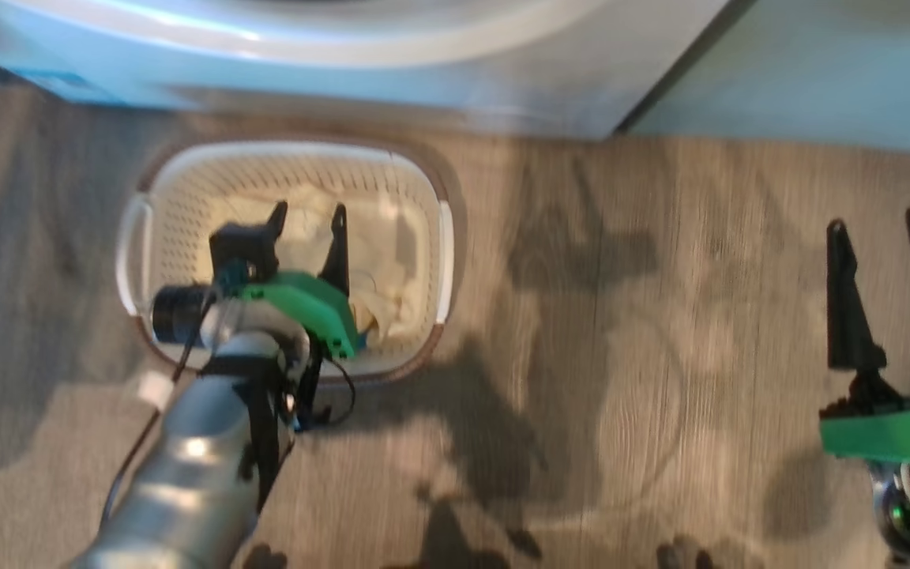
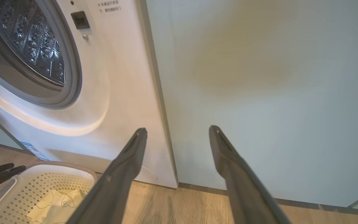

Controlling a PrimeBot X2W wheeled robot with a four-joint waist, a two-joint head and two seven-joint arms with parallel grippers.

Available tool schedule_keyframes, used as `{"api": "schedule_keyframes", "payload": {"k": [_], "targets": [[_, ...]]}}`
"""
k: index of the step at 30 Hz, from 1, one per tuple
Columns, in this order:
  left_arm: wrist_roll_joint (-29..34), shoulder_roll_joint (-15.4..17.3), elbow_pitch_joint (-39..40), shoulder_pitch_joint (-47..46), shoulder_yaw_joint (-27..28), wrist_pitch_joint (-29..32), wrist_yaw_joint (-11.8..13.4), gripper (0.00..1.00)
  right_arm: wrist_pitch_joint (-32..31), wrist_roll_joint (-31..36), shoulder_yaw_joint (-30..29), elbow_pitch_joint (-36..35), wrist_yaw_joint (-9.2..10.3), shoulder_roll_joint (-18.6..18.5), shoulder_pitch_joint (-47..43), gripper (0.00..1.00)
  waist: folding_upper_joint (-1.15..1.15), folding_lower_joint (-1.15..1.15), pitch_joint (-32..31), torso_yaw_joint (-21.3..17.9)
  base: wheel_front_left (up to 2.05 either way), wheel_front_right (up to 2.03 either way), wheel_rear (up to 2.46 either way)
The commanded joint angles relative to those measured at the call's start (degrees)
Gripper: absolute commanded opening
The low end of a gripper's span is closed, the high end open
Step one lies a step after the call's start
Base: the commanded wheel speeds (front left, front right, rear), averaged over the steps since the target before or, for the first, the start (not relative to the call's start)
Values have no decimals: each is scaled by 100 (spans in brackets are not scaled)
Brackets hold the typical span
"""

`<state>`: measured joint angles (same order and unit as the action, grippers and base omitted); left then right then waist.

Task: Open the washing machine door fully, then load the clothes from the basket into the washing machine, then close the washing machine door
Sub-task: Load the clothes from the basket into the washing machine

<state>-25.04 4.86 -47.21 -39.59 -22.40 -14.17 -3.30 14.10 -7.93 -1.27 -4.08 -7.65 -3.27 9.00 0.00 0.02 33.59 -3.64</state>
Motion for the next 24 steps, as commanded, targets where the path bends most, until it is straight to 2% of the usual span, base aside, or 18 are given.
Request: {"api": "schedule_keyframes", "payload": {"k": [1,11,24], "targets": [[-32,104,-118,-196,136,-32,-48,100,56,-48,155,-139,16,-91,97,100,0,-2,480,-155,0,0,0],[-240,147,-1600,-1263,156,185,-293,100,87,-213,296,-147,16,-96,526,100,0,-2,1389,-500,0,0,0],[-415,277,-2408,-1976,93,564,-389,100,89,-381,414,-329,16,-58,635,100,0,-2,2313,-693,0,0,0]]}}
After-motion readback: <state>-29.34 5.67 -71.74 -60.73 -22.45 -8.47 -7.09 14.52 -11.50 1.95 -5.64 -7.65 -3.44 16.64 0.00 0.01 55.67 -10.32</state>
